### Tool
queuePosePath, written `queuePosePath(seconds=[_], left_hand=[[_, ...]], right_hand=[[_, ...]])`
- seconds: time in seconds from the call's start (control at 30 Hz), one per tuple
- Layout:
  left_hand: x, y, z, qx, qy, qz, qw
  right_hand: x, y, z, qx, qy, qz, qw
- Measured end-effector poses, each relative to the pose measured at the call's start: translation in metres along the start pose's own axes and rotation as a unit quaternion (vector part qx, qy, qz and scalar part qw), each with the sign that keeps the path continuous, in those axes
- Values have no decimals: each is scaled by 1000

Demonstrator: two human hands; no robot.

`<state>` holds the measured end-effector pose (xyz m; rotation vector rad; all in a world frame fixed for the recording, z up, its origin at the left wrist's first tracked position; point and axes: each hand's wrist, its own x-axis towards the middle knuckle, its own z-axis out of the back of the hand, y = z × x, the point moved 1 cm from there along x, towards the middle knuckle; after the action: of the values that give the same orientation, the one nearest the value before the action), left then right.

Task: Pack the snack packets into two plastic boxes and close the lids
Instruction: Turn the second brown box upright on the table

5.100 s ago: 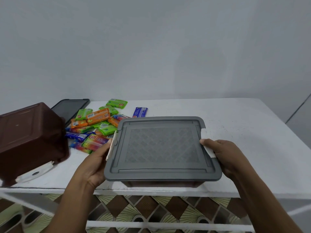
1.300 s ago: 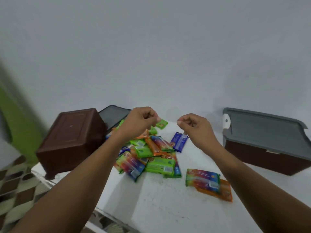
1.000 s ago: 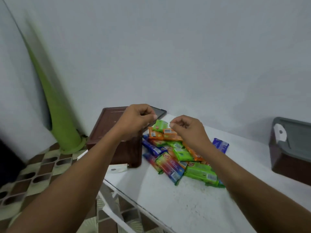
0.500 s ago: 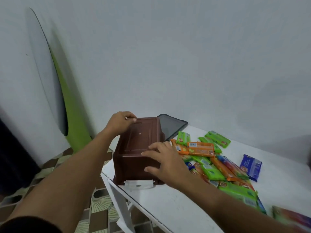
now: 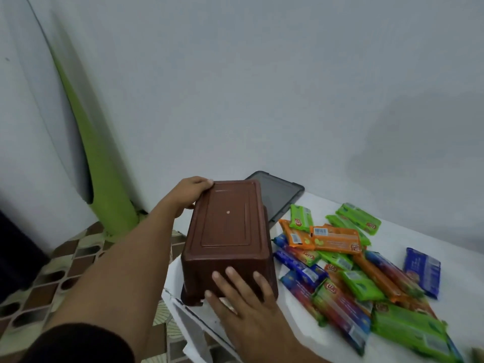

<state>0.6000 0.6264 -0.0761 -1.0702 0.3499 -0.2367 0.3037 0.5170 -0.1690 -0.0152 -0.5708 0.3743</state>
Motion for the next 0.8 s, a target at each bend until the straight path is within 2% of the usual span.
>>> queuePosePath(seconds=[0.2,0.37,0.57,0.7,0.8], left_hand=[[13,31,0,-169,41,44,984],[23,42,-4,-181,66,45,980],[22,41,5,-198,56,5,979],[12,27,11,-171,28,-34,984],[-1,13,19,-202,5,-52,978]], right_hand=[[-19,10,-23,-92,45,-55,993],[-26,8,-36,-145,26,-59,987],[-26,0,-26,-141,5,-44,989],[-20,-20,1,-90,-14,-80,993],[-14,-37,31,-36,-49,-111,992]])
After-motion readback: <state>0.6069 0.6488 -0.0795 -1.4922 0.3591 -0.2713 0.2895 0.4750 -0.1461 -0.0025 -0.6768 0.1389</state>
